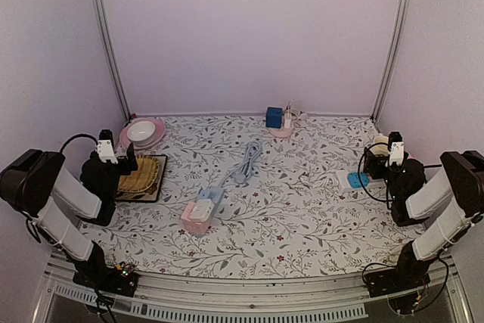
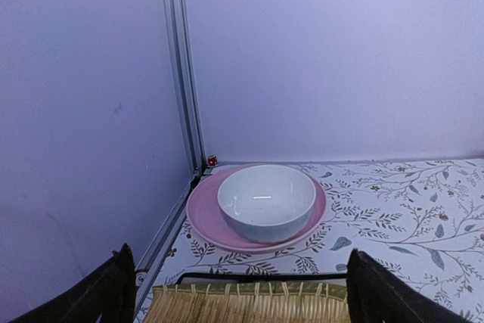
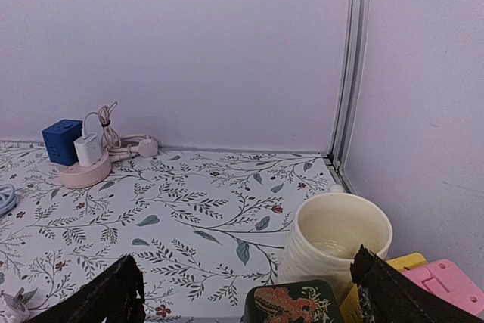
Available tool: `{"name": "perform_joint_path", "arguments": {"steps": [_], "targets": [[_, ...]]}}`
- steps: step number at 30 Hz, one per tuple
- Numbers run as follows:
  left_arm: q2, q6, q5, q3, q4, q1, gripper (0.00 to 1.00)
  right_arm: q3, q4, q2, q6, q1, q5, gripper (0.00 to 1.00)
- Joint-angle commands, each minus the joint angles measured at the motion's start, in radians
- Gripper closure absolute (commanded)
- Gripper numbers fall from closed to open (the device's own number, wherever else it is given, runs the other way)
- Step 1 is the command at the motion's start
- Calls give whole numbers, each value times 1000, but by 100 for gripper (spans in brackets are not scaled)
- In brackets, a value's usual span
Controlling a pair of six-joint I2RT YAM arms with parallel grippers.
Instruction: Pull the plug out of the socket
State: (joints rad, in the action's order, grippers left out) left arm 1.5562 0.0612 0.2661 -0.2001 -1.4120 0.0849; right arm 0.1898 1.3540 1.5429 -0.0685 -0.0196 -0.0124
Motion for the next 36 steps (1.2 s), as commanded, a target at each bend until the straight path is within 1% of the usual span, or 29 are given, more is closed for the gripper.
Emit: {"name": "perform_joint_path", "arguments": {"steps": [1,6,9,12,13,15,16,17,19,21,23,24,25,27,28,29,30,33,35,36], "targets": [[10,17,-8,8,-25,7,3,12,8,-10,1,-2,8,1],[10,20,-10,22,-50,11,3,13,7,-10,1,-2,8,1],[-3,30,23,42,-86,24,3,9,13,-12,1,-2,4,1],[-83,43,58,44,-31,43,3,-1,8,-55,6,-4,-26,1],[-122,62,70,38,6,61,3,1,-45,-99,7,-5,-33,1],[-195,111,134,11,115,126,3,38,-229,-216,8,-10,-34,1],[-231,116,171,-16,187,164,3,74,-343,-276,17,-11,-38,1],[-264,90,195,-50,281,194,3,116,-454,-334,67,-11,-46,1],[-339,30,155,-136,510,248,3,185,-597,-422,213,-11,46,1],[-405,-85,132,-243,758,290,3,247,-734,-488,282,-12,130,1],[-453,-201,25,-363,1016,301,3,359,-929,-534,328,-11,180,1],[-469,-242,-30,-439,1120,305,3,404,-1034,-556,330,-11,183,1],[-483,-257,-90,-467,1201,309,3,442,-1116,-567,331,-12,180,1],[-516,-255,-188,-529,1287,311,3,474,-1228,-605,326,-9,158,1],[-534,-259,-232,-542,1313,310,3,483,-1280,-626,338,-10,114,1],[-552,-273,-251,-546,1323,309,3,488,-1338,-645,395,-11,56,1],[-572,-311,-232,-543,1331,309,3,486,-1372,-665,434,-8,11,1],[-624,-460,-82,-549,1409,295,3,453,-1378,-705,510,-3,10,1],[-648,-483,-121,-551,1415,257,3,422,-1372,-723,592,-1,1,1],[-654,-502,-150,-555,1421,239,3,406,-1358,-730,608,4,36,1]]}}
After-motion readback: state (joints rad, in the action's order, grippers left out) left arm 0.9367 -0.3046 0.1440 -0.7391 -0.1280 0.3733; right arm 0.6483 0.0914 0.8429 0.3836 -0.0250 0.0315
